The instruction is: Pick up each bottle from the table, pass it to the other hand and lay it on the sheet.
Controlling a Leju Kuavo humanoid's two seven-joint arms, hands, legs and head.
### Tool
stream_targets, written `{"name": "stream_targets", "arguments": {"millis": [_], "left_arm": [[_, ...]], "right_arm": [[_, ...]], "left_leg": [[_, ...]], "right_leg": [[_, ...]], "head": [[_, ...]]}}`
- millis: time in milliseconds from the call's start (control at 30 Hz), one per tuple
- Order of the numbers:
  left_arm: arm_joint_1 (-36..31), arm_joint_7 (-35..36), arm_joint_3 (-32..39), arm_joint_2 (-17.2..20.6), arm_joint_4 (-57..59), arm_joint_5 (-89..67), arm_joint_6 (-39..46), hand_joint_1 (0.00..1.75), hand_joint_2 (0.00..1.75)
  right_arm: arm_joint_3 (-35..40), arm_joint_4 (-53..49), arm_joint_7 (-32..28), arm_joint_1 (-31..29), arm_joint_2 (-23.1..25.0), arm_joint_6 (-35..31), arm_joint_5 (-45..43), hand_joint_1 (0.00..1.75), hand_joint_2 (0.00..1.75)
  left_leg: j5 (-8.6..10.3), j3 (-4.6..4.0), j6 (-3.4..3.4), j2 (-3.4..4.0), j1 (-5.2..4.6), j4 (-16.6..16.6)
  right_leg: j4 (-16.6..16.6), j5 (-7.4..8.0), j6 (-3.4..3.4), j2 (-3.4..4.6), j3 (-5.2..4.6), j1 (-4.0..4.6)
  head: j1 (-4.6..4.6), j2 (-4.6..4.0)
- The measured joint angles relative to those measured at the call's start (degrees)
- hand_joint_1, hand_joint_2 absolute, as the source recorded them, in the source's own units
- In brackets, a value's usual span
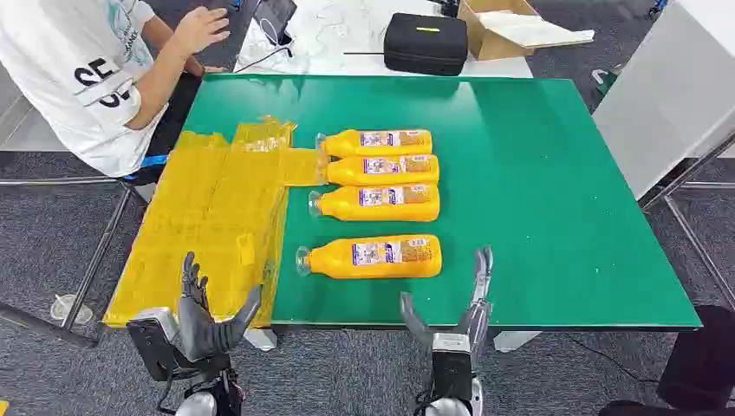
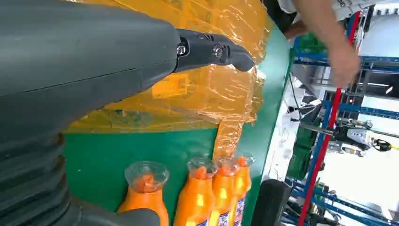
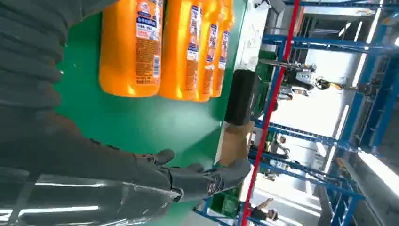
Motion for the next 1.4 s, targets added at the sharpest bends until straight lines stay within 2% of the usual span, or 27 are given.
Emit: {"name": "stream_targets", "arguments": {"millis": [167, 433, 600, 767, 900, 1100, 1200, 1300, 1400], "left_arm": [[-0.08, -0.02, -0.09, 0.0, 0.11, 0.0, -0.07, 0.0, 1.75], [-0.59, -0.15, -0.09, 0.0, 0.48, -0.15, -0.59, 0.0, 1.75], [-1.19, -0.13, -0.11, 0.0, 0.98, -0.26, -1.25, 0.0, 1.75], [-1.98, 0.24, -0.11, 0.0, 1.71, -0.48, -2.45, 0.0, 1.75], [-2.14, 0.33, -0.09, 0.0, 2.03, -0.55, -2.64, 0.0, 1.75], [-2.6, 1.05, 0.02, -0.02, 2.27, -1.29, -4.44, 0.0, 1.75], [-2.93, 1.44, 0.2, -0.15, 2.4, -1.53, -4.92, 0.0, 1.75], [-3.22, 1.73, 0.37, -0.22, 2.73, -2.03, -5.46, 0.0, 1.75], [-3.24, 1.79, 0.63, -0.31, 3.13, -2.4, -5.9, 0.0, 1.75]], "right_arm": [[-1.01, -0.16, 0.0, -0.08, -0.02, 0.0, 0.44, 0.0, 1.75], [-1.9, 0.39, 0.15, -2.55, -0.5, 0.0, 8.53, 0.0, 1.75], [-2.51, 0.87, 4.09, -5.19, -1.46, 0.0, 13.17, 0.0, 1.75], [-2.87, 3.08, 11.87, -9.93, -3.91, 1.64, 18.19, 0.0, 1.75], [-3.08, 4.39, 13.62, -12.08, -5.26, 2.47, 19.26, 0.0, 1.75], [-2.62, 11.24, 27.84, -19.49, -8.98, 13.97, 25.81, 0.0, 1.75], [-2.54, 15.06, 28.85, -23.55, -10.23, 16.77, 25.84, 0.0, 1.75], [-1.3, 19.46, 31.69, -27.13, -11.27, 23.04, 26.53, 0.0, 1.75], [0.41, 23.78, 32.11, -29.68, -11.87, 27.09, 25.88, 0.0, 1.75]], "left_leg": [[0.0, 0.0, 0.0, 0.01, 0.0, 0.0], [0.03, 0.0, 0.01, 0.01, 0.0, 0.0], [0.03, 0.0, 0.01, 0.01, 0.0, 0.0], [0.04, 0.0, 0.02, 0.02, -0.01, 0.01], [0.05, -0.01, 0.04, 0.02, -0.01, 0.01], [0.09, -0.02, 0.07, 0.05, -0.01, 0.01], [0.13, -0.03, 0.09, 0.02, -0.01, 0.02], [0.13, -0.01, 0.09, 0.05, -0.01, 0.02], [0.13, -0.01, 0.09, 0.02, -0.01, 0.02]], "right_leg": [[0.0, 0.0, 0.0, 0.0, 0.0, 0.0], [0.0, 0.02, 0.0, 0.0, 0.01, 0.0], [0.0, 0.02, 0.0, 0.0, 0.01, 0.0], [0.0, 0.05, 0.0, 0.0, 0.01, -0.01], [0.0, 0.05, 0.0, 0.0, 0.03, 0.0], [0.01, 0.07, 0.01, 0.01, 0.02, 0.0], [0.01, 0.08, 0.02, 0.0, 0.06, -0.01], [0.02, 0.09, 0.02, 0.0, 0.06, 0.0], [0.02, 0.08, 0.02, 0.0, 0.05, 0.0]], "head": [[0.0, 0.0], [0.0, 0.0], [0.0, 0.0], [-0.02, 0.0], [0.0, 0.02], [-0.02, 0.0], [0.0, 0.02], [0.0, 0.0], [-0.02, 0.0]]}}
